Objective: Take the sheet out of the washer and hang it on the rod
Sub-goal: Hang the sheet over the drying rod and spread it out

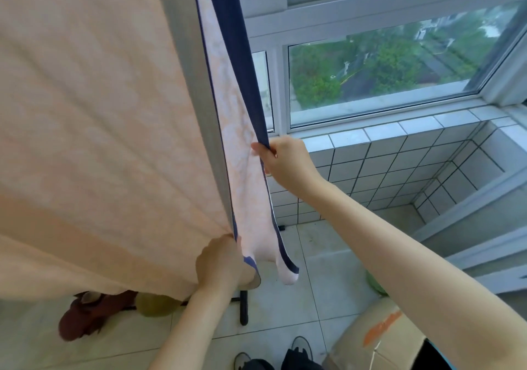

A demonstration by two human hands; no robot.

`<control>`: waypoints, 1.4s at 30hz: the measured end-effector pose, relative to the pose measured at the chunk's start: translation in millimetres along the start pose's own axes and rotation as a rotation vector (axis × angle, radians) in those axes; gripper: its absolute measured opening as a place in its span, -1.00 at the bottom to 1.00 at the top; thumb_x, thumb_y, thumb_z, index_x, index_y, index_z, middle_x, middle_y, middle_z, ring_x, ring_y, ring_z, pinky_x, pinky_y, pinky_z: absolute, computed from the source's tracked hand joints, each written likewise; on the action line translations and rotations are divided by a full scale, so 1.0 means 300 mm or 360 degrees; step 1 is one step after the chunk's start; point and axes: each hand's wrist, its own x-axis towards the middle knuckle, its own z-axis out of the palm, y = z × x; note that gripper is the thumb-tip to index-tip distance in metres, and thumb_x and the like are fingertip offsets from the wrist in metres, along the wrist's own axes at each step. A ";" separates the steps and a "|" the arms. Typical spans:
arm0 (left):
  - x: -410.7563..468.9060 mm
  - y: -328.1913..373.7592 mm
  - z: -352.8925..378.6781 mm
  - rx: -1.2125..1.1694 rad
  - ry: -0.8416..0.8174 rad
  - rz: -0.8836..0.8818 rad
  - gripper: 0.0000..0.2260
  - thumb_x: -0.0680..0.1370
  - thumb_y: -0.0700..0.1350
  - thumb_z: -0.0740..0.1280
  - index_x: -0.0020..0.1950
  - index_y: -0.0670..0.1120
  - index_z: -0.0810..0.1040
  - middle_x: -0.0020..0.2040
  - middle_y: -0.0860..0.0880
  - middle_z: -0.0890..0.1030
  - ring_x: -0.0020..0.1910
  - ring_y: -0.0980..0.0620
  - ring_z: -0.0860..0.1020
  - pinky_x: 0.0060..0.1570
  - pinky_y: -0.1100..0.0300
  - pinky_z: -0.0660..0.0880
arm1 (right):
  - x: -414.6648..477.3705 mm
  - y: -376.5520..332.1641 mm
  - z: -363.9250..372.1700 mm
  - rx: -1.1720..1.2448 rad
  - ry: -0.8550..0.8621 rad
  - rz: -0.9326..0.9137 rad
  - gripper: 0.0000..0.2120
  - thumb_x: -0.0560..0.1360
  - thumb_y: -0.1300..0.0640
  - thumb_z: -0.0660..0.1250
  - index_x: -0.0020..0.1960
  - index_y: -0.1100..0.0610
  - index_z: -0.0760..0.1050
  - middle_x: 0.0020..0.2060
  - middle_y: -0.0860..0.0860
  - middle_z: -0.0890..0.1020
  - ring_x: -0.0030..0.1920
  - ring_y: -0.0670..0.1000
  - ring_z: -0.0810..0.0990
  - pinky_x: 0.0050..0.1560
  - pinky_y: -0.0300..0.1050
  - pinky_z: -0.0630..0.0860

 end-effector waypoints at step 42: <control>0.067 0.080 0.126 -0.0502 0.0367 0.0089 -0.53 0.61 0.18 0.13 -0.36 -0.09 0.45 -0.44 -0.03 0.53 -0.42 -0.04 0.52 -0.36 0.06 0.48 | -0.096 -0.064 -0.038 0.0546 0.0095 -0.0192 -0.85 0.53 0.22 0.30 0.05 0.13 0.62 -0.30 -0.07 0.65 -0.31 -0.13 0.56 -0.15 -0.14 0.56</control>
